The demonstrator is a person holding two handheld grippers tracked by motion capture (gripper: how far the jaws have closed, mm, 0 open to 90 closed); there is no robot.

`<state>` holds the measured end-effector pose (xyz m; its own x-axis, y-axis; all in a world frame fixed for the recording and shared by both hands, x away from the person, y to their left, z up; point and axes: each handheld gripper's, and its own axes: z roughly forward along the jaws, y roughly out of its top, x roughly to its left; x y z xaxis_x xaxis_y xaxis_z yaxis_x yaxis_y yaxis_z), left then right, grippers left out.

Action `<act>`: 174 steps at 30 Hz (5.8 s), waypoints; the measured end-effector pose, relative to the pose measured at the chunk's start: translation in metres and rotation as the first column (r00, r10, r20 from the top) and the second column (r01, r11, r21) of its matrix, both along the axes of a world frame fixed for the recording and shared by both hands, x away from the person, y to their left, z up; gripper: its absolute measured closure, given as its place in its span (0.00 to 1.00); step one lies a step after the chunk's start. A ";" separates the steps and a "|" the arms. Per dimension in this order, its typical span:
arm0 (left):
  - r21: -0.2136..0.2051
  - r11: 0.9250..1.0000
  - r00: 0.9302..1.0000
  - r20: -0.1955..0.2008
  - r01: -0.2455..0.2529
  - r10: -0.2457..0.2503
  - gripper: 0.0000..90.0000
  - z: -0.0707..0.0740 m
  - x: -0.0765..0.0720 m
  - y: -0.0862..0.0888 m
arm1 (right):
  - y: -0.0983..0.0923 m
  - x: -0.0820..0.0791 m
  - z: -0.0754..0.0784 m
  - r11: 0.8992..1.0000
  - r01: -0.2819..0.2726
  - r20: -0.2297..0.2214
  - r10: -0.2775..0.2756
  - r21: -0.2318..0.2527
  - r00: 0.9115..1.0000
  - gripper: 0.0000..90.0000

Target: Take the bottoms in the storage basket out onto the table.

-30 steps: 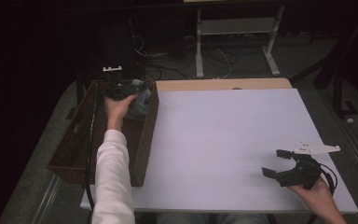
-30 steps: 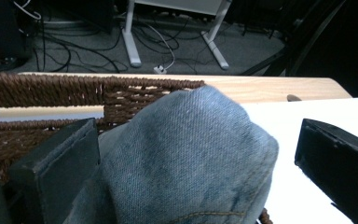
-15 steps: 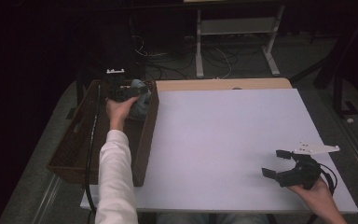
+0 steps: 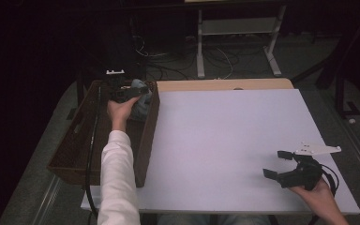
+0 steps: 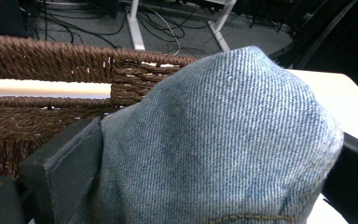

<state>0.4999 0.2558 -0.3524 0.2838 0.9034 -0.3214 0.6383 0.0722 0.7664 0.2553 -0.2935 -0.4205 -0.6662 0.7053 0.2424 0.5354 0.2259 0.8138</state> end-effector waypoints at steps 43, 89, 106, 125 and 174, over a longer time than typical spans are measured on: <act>-0.026 0.999 0.999 -0.012 -0.037 0.037 0.75 0.029 -0.011 0.020 | 0.001 0.000 0.000 1.000 -0.003 0.001 0.003 -0.002 1.000 0.00; -0.037 0.999 1.000 -0.006 0.015 -0.015 0.75 0.117 -0.050 0.041 | 0.004 -0.001 0.002 1.000 -0.015 0.005 0.015 0.003 1.000 0.00; -0.011 0.994 0.993 0.032 0.111 -0.111 0.75 0.162 -0.082 0.036 | 0.006 -0.002 0.003 1.000 -0.022 0.010 0.022 0.010 1.000 0.00; -0.010 0.961 0.960 0.060 0.276 -0.275 0.75 0.182 -0.097 0.011 | 0.007 -0.002 0.003 1.000 -0.024 0.010 0.024 0.008 1.000 0.00; 0.068 0.789 0.790 0.013 0.610 -0.612 0.75 0.182 -0.112 -0.120 | 0.006 -0.004 0.005 0.999 -0.028 0.016 0.028 0.023 0.999 0.00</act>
<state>0.3879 0.1362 -0.1701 0.7924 0.5539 -0.2557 0.5088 -0.3687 0.7780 0.2517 -0.2877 -0.4152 -0.6894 0.6806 0.2481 0.5164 0.2216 0.8272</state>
